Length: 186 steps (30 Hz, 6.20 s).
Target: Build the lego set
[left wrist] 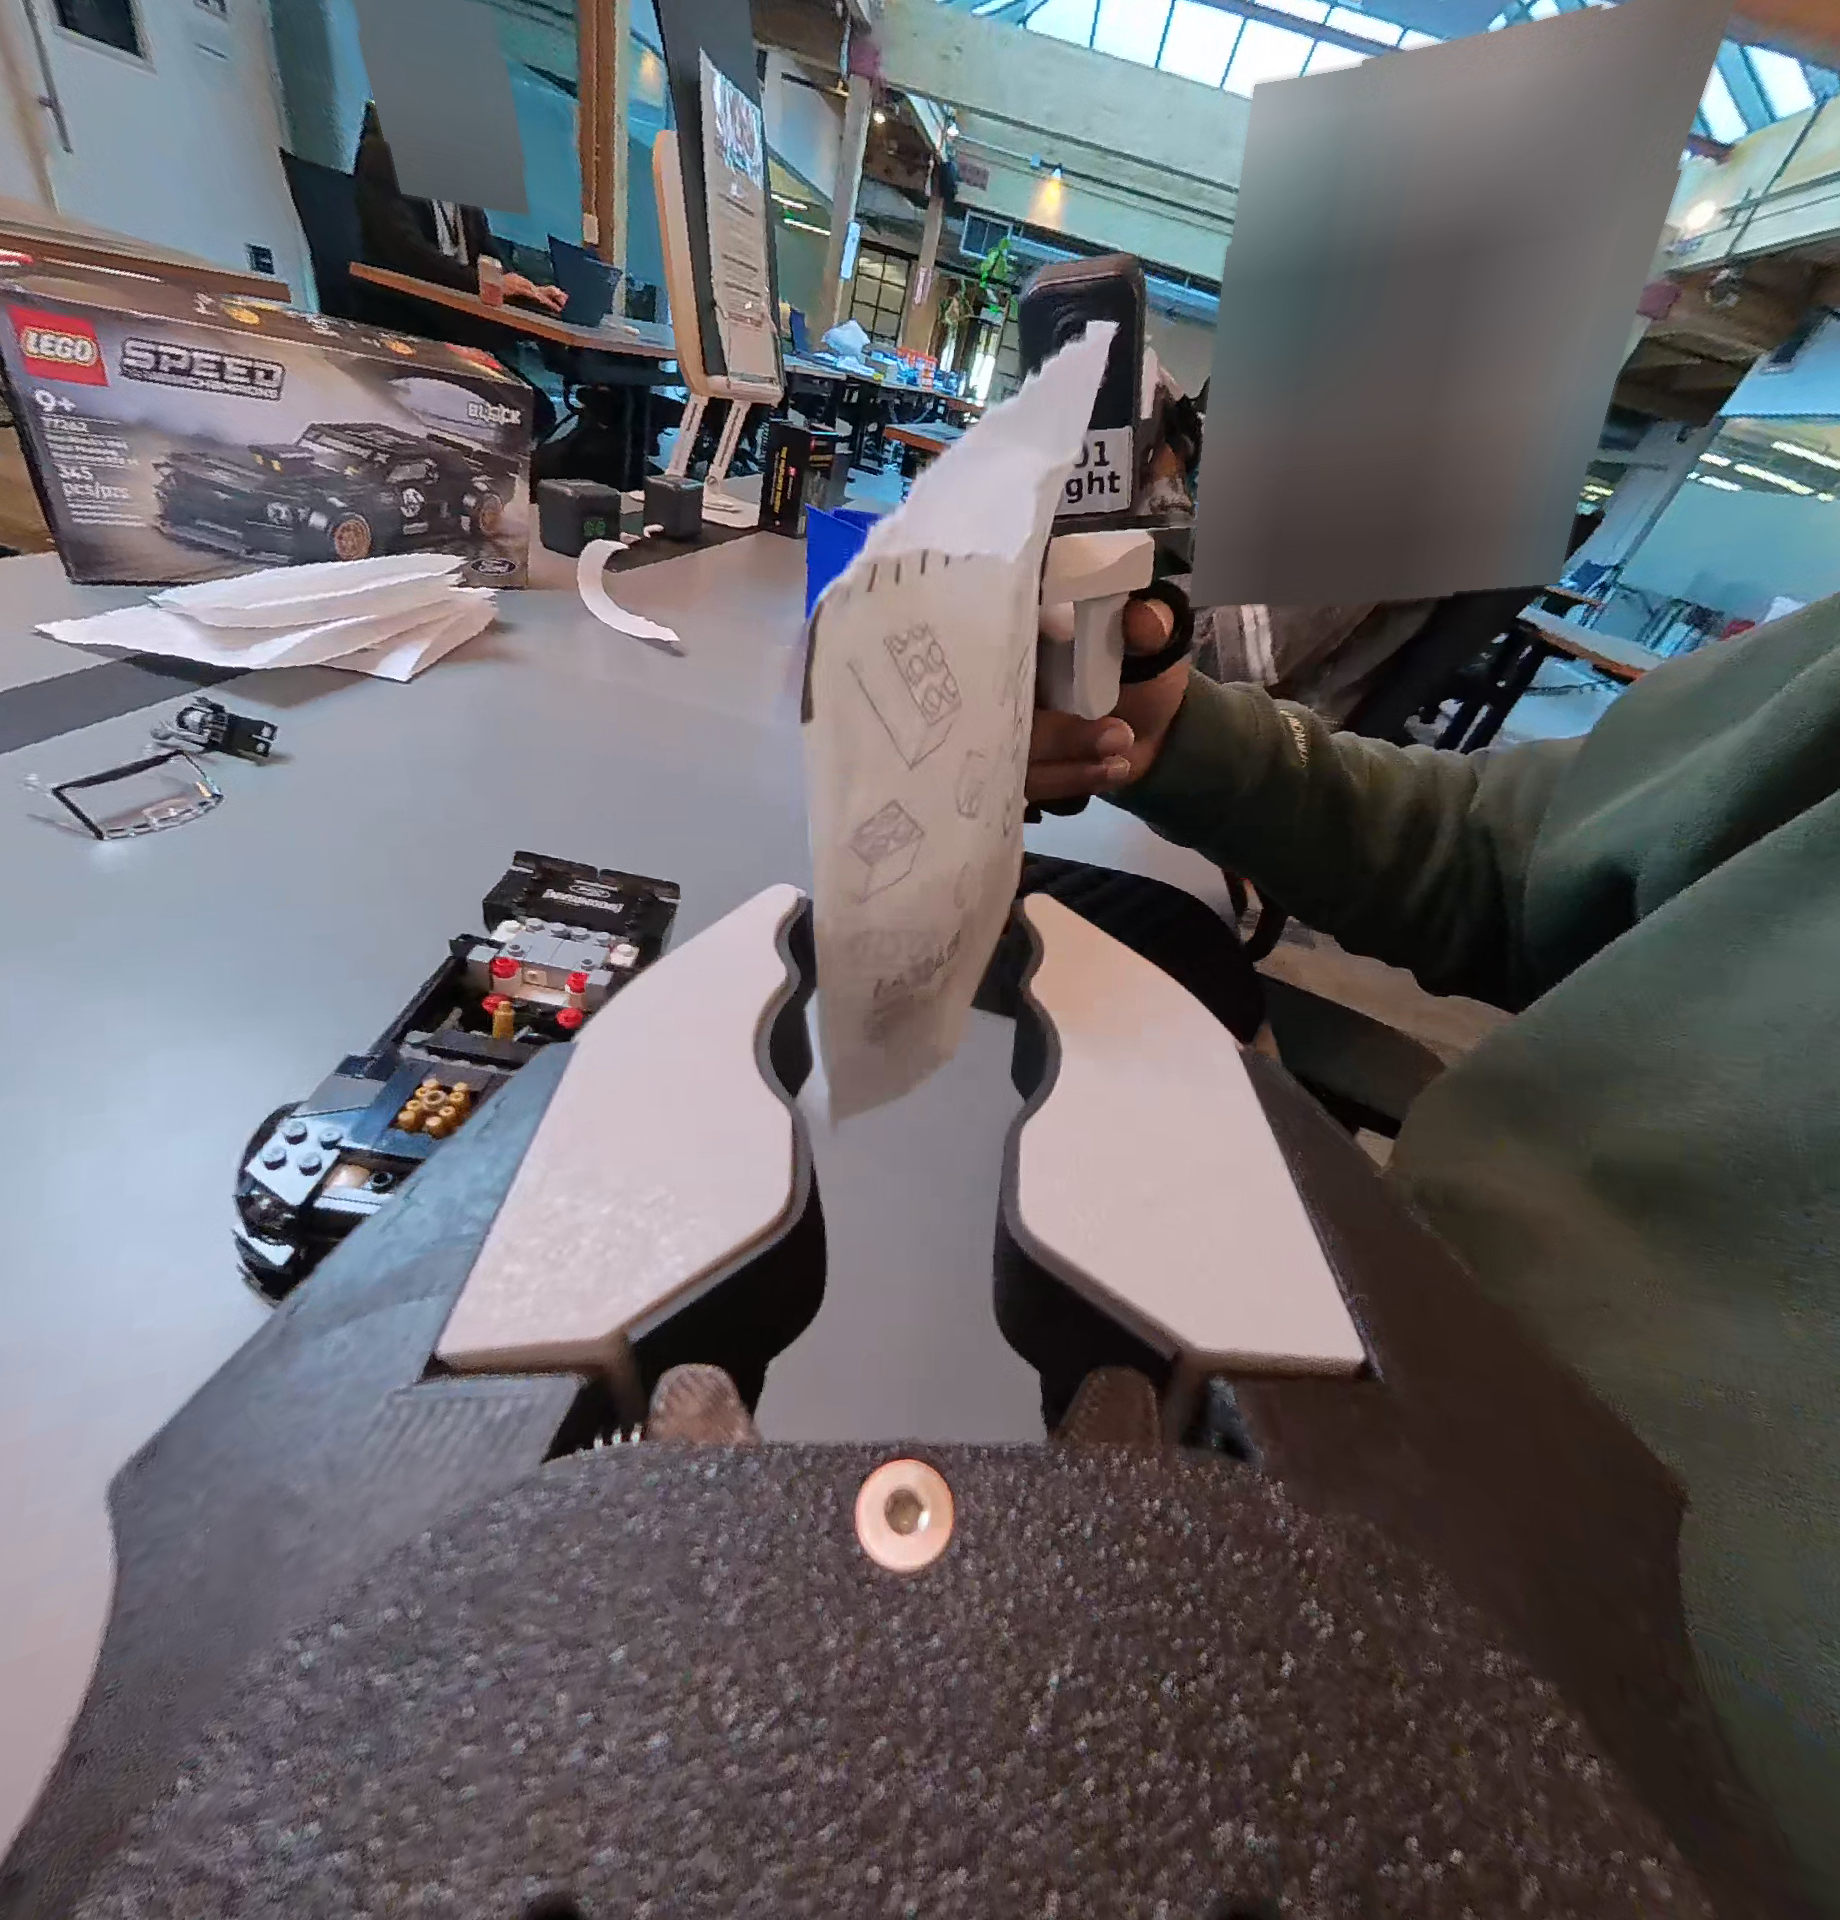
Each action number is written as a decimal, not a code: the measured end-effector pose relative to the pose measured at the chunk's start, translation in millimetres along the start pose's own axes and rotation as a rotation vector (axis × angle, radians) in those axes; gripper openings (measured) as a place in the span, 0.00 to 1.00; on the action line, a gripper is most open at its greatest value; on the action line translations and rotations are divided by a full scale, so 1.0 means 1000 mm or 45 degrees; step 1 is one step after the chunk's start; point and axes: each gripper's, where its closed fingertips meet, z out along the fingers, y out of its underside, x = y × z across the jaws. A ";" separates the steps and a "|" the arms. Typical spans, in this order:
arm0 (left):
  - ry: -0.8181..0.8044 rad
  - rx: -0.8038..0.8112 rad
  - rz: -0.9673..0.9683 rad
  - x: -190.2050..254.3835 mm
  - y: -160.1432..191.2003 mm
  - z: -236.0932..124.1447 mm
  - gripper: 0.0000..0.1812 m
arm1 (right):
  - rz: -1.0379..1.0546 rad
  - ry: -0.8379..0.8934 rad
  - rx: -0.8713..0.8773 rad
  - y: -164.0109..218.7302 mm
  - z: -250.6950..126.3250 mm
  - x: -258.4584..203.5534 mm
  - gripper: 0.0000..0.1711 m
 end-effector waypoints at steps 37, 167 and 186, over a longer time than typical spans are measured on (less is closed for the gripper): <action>0.000 -0.214 -0.333 -0.013 0.048 -0.003 0.00 | 0.396 0.366 -0.326 0.073 -0.011 0.071 0.00; -0.413 -0.638 0.028 0.000 0.085 -0.020 0.30 | -0.338 0.339 -0.739 0.114 -0.019 0.001 0.00; -0.254 -0.732 0.680 -0.001 0.103 0.025 0.09 | -0.196 0.081 -0.830 0.136 -0.055 -0.013 0.00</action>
